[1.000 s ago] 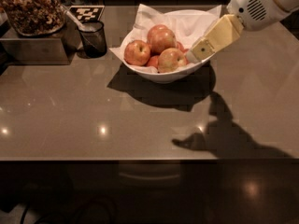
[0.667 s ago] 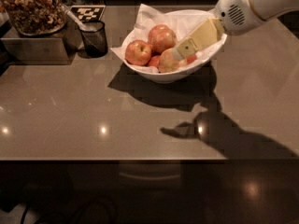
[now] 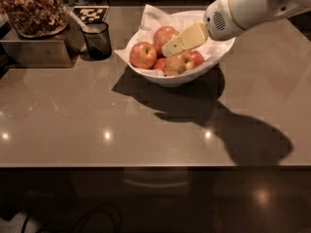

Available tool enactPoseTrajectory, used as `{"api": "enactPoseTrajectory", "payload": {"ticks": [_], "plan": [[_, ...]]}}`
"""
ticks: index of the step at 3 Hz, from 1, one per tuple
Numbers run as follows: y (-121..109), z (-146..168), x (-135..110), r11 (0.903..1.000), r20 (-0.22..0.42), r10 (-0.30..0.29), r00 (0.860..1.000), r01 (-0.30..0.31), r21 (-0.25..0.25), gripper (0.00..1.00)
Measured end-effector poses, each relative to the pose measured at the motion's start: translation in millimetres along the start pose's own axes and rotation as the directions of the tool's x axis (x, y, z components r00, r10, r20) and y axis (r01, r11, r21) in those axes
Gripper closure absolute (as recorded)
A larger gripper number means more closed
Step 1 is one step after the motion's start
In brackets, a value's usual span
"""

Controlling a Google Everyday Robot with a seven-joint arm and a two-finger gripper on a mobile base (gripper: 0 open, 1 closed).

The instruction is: Pick apple from white bowl

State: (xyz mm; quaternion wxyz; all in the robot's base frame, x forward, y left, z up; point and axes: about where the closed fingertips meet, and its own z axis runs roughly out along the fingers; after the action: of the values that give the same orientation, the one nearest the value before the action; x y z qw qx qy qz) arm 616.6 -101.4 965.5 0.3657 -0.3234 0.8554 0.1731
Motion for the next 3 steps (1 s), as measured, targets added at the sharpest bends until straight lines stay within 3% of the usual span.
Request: {"api": "enactPoseTrajectory", "payload": {"ticks": [2,3], "plan": [[-1,28,36,0.9913,-0.028,0.125,0.992,-0.123,0.046,0.0],[0,30,39,0.9906,-0.033,0.131,0.991,-0.129,0.045,0.19]]}}
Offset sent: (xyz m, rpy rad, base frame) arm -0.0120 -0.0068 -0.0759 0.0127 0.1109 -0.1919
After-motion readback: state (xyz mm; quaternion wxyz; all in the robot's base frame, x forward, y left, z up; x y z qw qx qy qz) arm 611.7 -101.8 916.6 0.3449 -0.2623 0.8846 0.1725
